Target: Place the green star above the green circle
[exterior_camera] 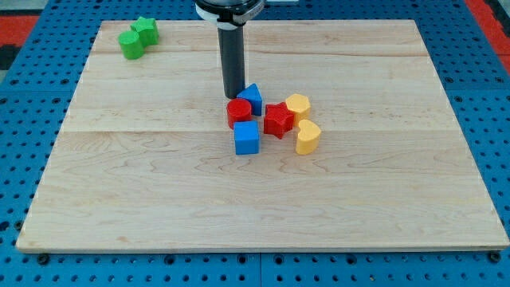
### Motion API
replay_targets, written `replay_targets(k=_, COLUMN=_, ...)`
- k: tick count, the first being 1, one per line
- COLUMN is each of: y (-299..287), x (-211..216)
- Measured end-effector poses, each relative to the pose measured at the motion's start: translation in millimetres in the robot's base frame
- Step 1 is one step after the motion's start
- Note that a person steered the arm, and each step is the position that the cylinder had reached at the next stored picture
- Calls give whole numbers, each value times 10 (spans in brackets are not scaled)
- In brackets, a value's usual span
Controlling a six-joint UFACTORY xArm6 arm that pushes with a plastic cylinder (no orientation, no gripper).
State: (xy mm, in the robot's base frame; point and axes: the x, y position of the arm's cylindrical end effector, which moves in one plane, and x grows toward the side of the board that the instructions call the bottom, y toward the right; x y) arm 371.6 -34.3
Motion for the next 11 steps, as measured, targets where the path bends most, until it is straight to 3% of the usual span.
replay_targets(k=2, y=58, x=-82)
replay_targets(k=5, y=-747, x=-1709)
replay_targets(k=8, y=-1753, x=-1793)
replay_targets(k=11, y=-1776, x=-1477)
